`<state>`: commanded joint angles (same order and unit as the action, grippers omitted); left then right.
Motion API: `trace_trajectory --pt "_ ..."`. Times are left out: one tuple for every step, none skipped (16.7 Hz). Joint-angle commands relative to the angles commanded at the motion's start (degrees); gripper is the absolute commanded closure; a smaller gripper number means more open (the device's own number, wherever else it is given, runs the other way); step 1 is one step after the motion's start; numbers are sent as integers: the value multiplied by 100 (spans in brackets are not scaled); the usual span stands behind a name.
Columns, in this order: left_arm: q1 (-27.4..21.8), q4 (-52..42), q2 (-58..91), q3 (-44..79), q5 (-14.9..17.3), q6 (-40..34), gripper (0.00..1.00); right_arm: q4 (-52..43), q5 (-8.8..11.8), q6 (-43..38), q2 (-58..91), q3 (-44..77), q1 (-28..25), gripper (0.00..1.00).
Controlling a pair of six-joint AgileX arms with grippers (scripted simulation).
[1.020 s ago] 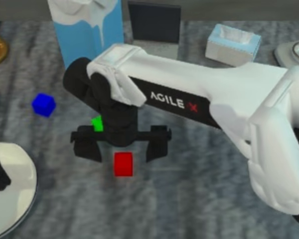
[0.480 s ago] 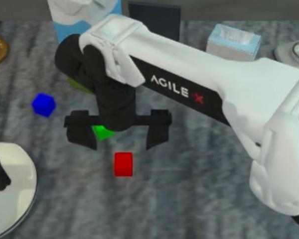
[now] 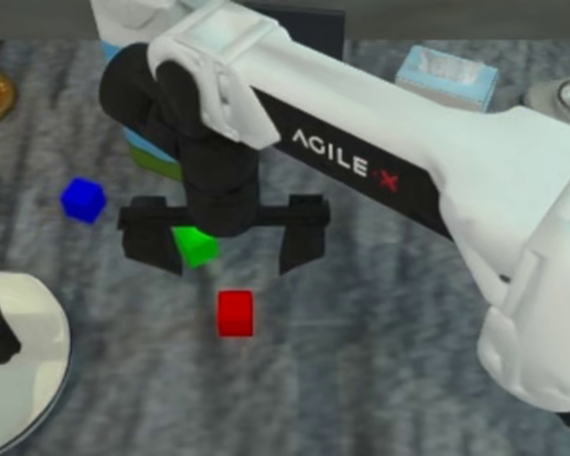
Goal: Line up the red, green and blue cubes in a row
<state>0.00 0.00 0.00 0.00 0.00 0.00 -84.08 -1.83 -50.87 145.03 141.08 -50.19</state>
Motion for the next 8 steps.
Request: trace_trajectory --pt "-14 -31 44 44 2 17 0 28 -18 29 -55 -48 20 0" --pt "-39 -91 131 131 6 49 0 87 -52 87 -169 -147 61 0" --pt "-77 -188 275 273 10 101 0 177 -102 173 -341 -297 125 0" --pt "-123 -306 453 449 14 164 0 298 -165 283 -573 -498 212 0" --pt "-182 -463 697 689 18 248 0 450 -236 416 -864 -750 320 0" --pt "-245 -639 980 962 19 342 0 635 -314 571 -1224 -1058 451 0" --pt "-319 -850 1333 1302 20 455 0 849 -394 743 -1647 -1419 601 0" --pt "-399 -1084 1738 1679 20 579 0 1087 -474 932 -2128 -1827 768 0"
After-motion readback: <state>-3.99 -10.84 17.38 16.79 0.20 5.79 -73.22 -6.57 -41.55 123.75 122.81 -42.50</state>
